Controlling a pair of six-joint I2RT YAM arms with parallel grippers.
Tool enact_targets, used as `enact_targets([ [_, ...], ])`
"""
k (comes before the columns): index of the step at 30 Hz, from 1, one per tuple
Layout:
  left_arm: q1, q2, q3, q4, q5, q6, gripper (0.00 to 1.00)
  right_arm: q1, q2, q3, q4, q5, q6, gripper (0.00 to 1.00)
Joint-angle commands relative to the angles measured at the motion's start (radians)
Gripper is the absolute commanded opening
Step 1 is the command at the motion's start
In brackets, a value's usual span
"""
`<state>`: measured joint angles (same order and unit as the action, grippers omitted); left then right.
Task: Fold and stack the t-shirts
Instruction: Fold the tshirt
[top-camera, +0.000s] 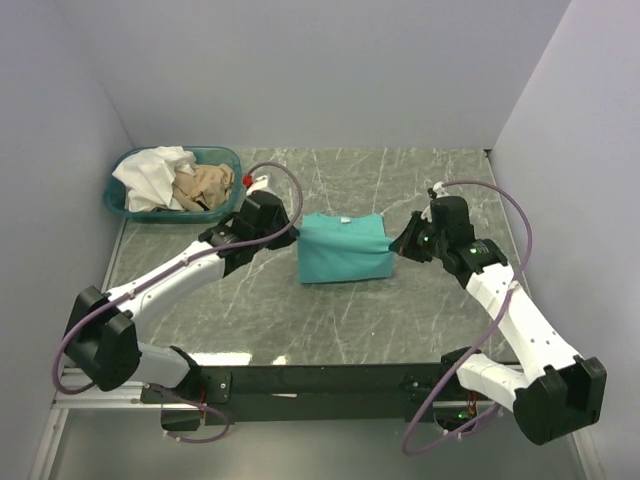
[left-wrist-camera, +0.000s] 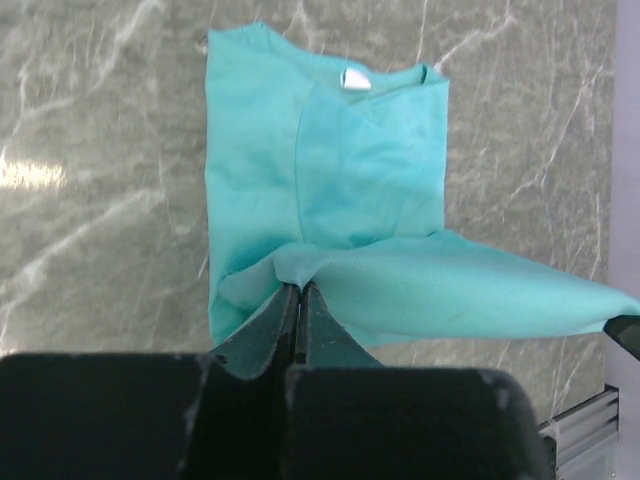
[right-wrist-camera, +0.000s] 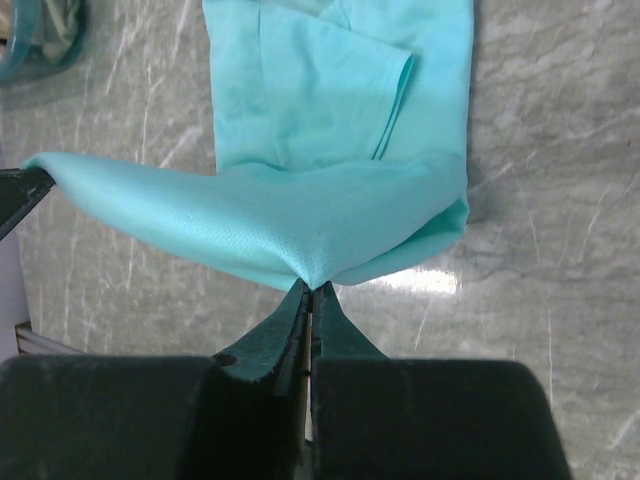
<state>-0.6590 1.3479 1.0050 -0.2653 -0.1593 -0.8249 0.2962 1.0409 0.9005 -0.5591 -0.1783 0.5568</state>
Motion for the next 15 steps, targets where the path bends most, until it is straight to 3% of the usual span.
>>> enact_targets([
  [1, 0.033, 0.064, 0.092, 0.061, 0.020, 0.061, 0.01, -0.040, 0.033, 0.064, 0.070, -0.033, -0.024, 0.00],
  [15, 0.125, 0.338, 0.328, 0.080, 0.092, 0.110, 0.01, -0.126, 0.309, 0.172, 0.186, -0.136, -0.023, 0.00],
])
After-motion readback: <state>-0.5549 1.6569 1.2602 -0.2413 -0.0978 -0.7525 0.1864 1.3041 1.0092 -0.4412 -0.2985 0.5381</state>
